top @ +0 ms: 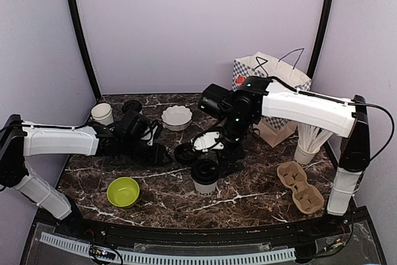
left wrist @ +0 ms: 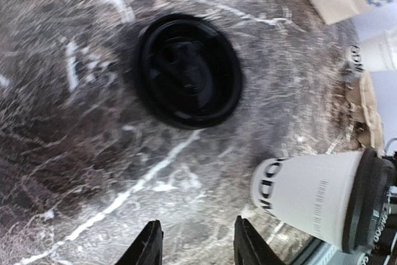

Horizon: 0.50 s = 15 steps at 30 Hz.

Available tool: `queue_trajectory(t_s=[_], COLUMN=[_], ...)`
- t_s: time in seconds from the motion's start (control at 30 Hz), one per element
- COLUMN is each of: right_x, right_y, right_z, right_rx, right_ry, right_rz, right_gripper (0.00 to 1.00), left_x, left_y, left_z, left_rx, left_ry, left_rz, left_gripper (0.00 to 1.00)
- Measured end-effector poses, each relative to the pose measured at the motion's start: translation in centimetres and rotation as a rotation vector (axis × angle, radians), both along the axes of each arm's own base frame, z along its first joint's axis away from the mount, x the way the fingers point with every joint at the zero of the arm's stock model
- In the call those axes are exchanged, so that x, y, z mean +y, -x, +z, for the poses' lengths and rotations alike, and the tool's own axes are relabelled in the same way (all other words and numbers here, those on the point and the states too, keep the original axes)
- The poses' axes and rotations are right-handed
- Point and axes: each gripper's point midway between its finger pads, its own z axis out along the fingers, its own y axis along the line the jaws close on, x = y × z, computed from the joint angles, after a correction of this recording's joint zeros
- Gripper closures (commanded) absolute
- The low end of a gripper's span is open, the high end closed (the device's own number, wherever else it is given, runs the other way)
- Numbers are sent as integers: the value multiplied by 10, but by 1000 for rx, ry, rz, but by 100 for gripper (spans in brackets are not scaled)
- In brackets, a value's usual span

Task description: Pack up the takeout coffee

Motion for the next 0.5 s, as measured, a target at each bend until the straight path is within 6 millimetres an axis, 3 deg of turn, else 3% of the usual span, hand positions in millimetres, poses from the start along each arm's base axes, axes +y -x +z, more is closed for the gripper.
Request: queue_trajectory(t_s=[0.27,0.4,0.5], right_x=[-33,-44,-48], right_y=[-35,-60,-74], right_z=[41,53,46], right_rx=[9,57,160], right_ry=[-246,-416,-490], right_rz=[-219,-405,-527], right_gripper=[3,12,17], left_x=[-36,-48,-56], left_y=[9,18,23], left_z=[61,69,70], left_rx=[-62,-35,-4], left_ry=[217,280,301], left_rz=[-162,-230,-265], left_gripper=[57,60,64])
